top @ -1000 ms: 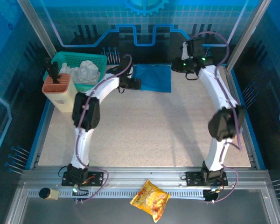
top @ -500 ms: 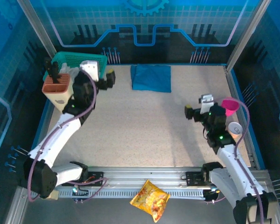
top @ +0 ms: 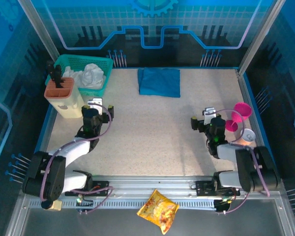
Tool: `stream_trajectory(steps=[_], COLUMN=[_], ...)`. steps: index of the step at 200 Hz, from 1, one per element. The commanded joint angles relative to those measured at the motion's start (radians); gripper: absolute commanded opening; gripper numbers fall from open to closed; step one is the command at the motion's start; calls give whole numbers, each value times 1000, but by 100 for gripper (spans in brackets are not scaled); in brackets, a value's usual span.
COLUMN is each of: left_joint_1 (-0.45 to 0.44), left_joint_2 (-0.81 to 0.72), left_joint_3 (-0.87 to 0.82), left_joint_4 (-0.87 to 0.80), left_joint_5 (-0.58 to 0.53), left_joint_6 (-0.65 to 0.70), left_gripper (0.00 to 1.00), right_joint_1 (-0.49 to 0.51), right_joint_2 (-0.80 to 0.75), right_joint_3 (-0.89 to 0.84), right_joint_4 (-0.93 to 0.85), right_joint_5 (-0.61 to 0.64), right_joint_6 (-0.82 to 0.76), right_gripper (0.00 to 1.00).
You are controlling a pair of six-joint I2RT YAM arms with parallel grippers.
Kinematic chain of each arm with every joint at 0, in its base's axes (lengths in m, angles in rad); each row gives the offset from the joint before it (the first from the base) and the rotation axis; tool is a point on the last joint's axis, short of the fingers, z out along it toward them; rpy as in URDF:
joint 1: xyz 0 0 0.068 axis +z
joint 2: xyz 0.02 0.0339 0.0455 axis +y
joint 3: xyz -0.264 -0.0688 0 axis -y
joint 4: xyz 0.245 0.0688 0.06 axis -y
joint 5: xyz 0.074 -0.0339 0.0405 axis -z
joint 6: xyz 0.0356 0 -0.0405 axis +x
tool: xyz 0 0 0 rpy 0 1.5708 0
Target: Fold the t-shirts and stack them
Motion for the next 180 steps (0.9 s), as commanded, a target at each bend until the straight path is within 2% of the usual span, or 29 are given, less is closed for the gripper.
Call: stream_trajectory(steps=[1,12,27,36,49,57,72,180], left_joint_1=[31,41,48,53,76,83,119,123], left_joint_2=[83,135,214,263,304,282,285,282], left_joint_3=[-77,-98,-104,-102,-82,-56,-34,-30], left_joint_4=[218,316,407,459,459,370,331,319], left_joint_5=[55,70,105,122,113,118,174,176], left_joint_6=[-3,-24,-18,-16,-37,-60,-85,-89], left_gripper=[99,99,99,99,99,100,99,99], right_joint_1=[-9,-6,-19,-28,-33,-33,-38,-38], right_joint_2=[130,226,150,166,164,166,166,166], right_joint_3=[-14,-23,4,39,110,164,155,156], right_joint_4=[355,507,315,285,136,47,62,67], right_joint_5=[7,16,-6,-28,-55,-81,-89,-90], right_joint_6=[5,-11,15,13,8,-2,0,0], right_gripper=[98,100,100,100,100,100,100,100])
